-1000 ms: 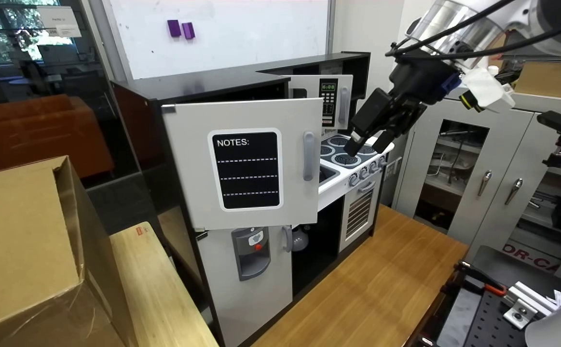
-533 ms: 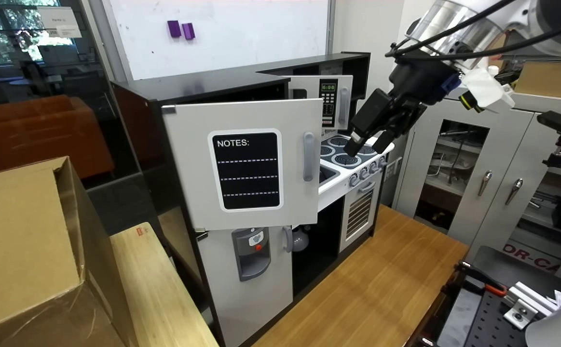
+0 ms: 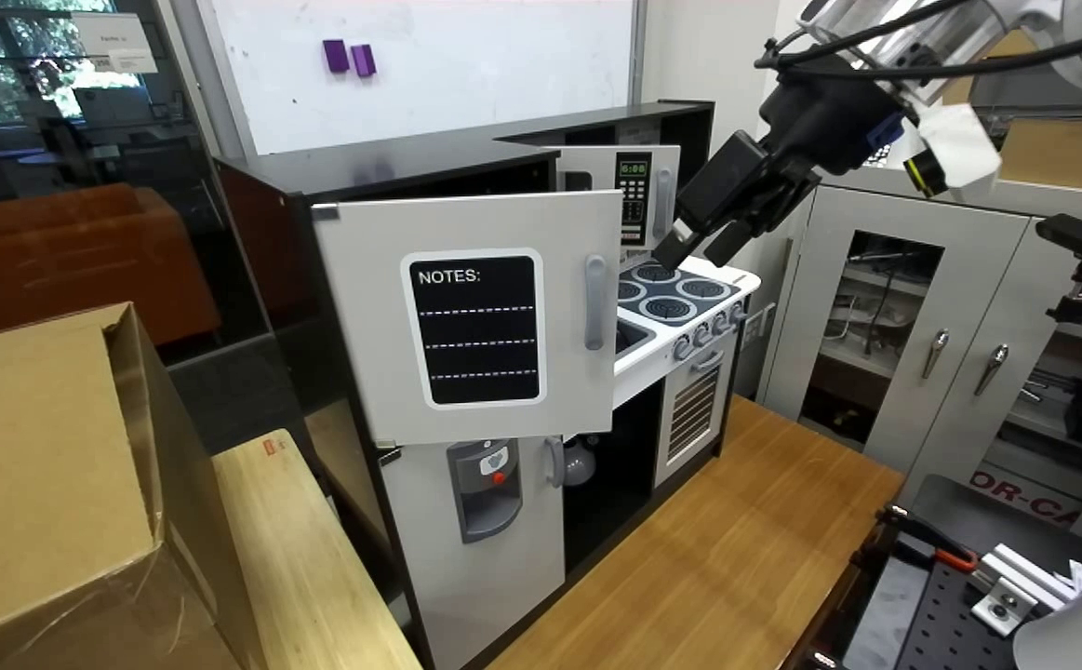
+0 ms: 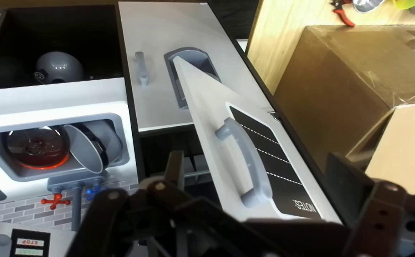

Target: Close the top cabinet door

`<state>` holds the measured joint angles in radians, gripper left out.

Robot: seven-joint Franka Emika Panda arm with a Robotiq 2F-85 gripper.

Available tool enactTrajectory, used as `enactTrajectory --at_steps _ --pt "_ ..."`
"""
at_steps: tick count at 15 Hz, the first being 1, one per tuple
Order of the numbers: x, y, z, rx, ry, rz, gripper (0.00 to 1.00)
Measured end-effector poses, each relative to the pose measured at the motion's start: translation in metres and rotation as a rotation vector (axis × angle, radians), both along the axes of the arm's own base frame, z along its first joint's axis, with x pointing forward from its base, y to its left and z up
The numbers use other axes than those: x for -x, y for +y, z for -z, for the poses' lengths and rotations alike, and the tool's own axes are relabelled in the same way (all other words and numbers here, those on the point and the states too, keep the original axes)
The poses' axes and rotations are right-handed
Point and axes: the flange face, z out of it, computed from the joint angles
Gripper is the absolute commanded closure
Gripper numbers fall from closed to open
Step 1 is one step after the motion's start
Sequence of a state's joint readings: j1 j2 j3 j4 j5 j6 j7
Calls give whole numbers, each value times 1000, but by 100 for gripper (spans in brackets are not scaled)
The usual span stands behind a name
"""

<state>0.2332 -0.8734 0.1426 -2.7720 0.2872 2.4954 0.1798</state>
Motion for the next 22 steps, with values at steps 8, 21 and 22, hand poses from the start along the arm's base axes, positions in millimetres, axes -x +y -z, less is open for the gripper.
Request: enactTrajectory --at_steps 8,21,22 --pt "0 18 -9 -21 -104 -44 0" --pt "-1 21 -8 -18 -107 -39 0" --pt "-1 22 -7 -16 -104 -40 0"
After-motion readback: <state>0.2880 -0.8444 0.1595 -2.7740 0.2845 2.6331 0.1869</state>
